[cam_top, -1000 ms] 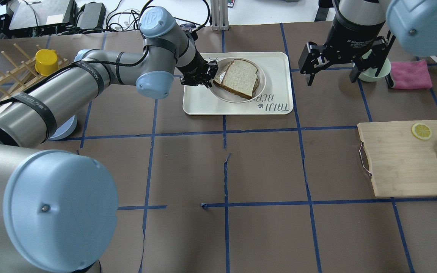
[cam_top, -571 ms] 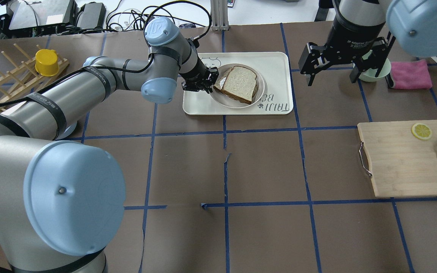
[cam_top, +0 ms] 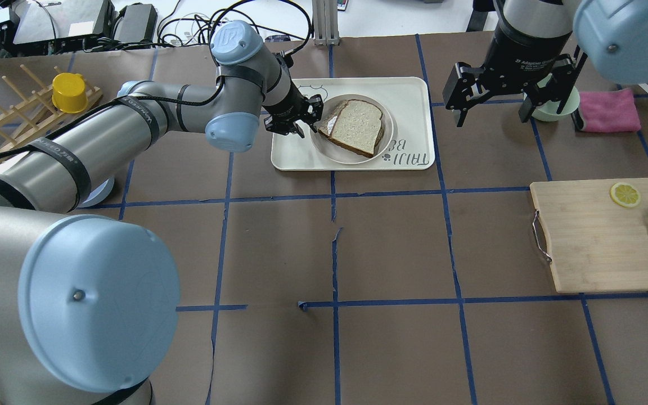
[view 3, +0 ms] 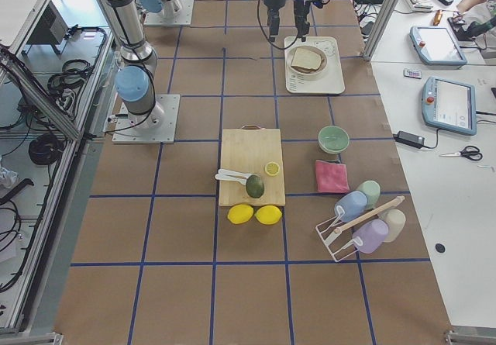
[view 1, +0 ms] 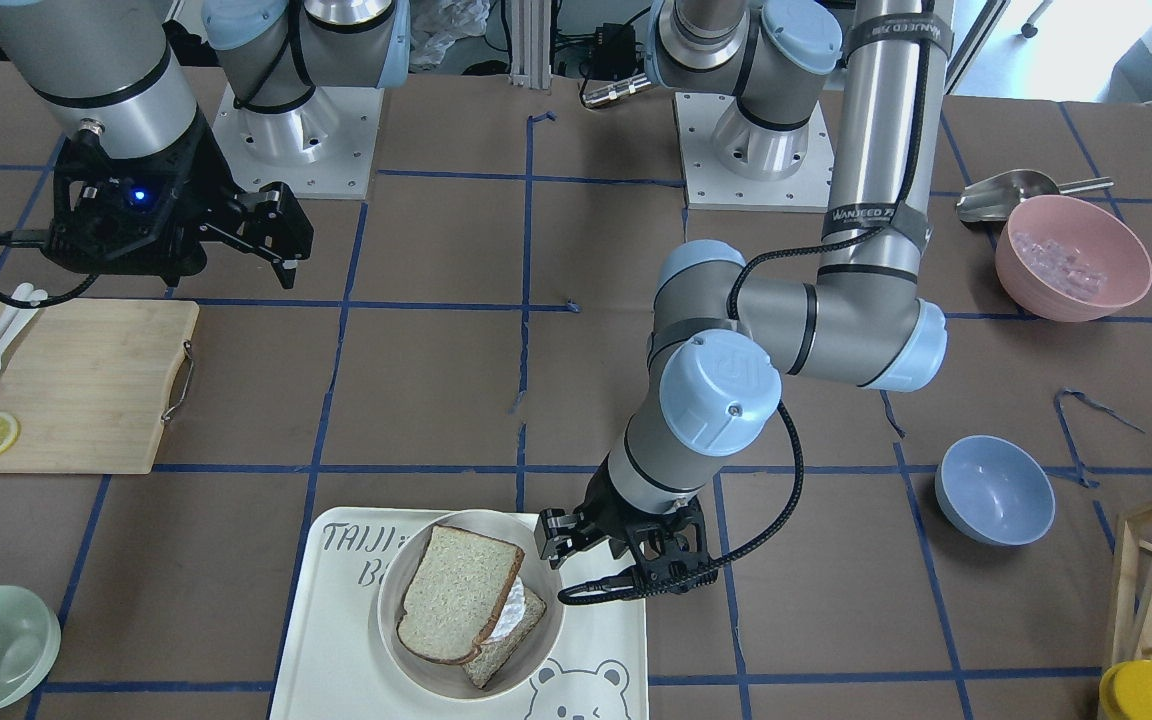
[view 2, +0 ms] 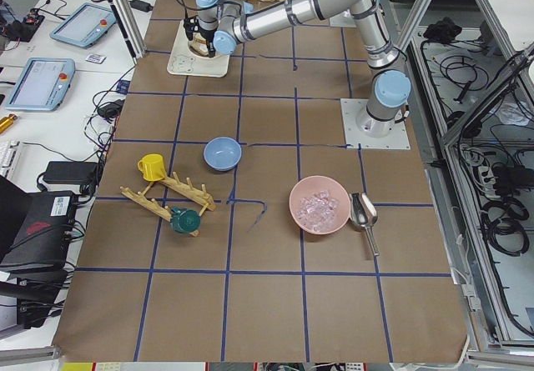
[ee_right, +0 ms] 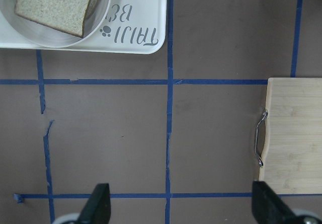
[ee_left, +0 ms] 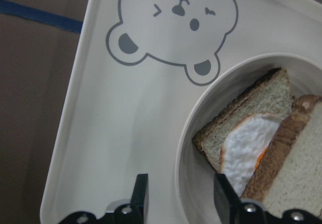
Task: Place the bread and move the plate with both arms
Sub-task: 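Open the left gripper and release the plate rim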
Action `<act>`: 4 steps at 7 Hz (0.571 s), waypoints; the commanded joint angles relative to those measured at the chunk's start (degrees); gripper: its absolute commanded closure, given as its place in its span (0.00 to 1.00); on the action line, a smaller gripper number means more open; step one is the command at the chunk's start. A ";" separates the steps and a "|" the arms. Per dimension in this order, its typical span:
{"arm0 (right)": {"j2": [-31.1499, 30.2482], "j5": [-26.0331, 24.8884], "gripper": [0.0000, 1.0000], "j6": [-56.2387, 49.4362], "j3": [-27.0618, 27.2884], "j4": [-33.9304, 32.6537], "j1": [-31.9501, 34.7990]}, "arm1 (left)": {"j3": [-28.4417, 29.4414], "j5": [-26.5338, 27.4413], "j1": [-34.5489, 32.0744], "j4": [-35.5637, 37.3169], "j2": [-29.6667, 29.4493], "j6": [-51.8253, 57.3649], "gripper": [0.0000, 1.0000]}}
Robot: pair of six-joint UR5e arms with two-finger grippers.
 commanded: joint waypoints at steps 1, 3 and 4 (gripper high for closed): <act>0.03 0.00 0.00 0.08 -0.09 -0.33 0.00 | -0.06 2.48 -0.03 -13.68 10.02 0.35 0.00; 0.03 -0.08 0.00 0.25 0.00 -0.42 0.00 | 0.20 4.78 -0.39 -21.80 18.91 4.56 0.00; -0.05 -0.08 0.00 0.60 -0.09 -0.42 0.00 | 0.11 4.78 -0.47 -25.92 23.30 4.66 0.00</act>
